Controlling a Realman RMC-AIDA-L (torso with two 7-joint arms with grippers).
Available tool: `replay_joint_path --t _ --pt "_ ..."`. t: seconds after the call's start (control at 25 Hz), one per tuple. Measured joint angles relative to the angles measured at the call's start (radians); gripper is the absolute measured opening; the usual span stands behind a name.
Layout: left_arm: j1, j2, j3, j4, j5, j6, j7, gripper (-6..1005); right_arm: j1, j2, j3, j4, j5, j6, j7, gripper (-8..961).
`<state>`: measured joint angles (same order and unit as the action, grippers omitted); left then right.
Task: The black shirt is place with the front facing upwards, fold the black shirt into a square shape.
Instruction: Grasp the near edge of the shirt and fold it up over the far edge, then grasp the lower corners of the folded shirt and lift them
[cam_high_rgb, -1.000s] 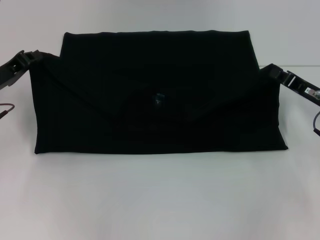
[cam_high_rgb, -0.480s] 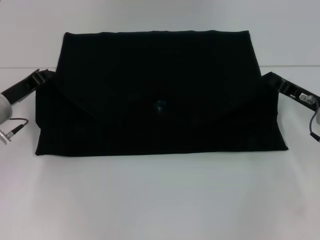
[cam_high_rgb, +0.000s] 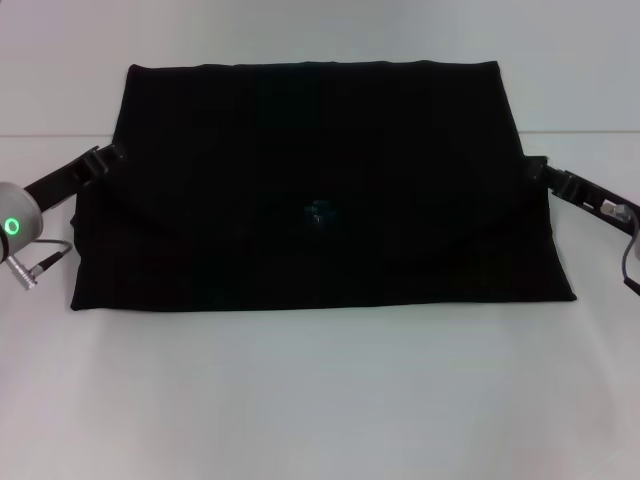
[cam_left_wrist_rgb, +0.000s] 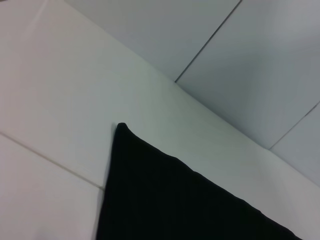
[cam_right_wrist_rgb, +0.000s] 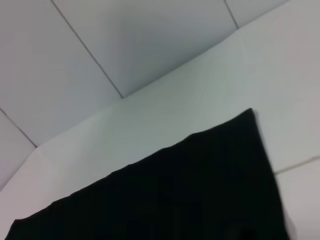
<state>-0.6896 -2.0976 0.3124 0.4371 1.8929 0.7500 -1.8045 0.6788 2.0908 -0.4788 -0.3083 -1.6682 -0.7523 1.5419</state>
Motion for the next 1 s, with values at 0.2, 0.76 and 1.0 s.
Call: replay_joint_path --t 0.2,0.76,1.0 --pt "0.038 0.016 0.0 0.0 0.0 0.028 -0.073 356 -0.033 -0.012 -0.009 -0.003 -0.012 -0.04 0.078 455" --pt "0.219 0.175 0.131 0.01 0.029 0.484 -0.34 776 -0.185 -0.098 -0.06 -0.025 -0.094 -0.587 0.108 907" --pt "0.23 0.188 0.161 0.071 0.169 0.542 -0.287 861 -0.181 -0.093 -0.115 -0.067 -0.26 -0.688 0.039 911"
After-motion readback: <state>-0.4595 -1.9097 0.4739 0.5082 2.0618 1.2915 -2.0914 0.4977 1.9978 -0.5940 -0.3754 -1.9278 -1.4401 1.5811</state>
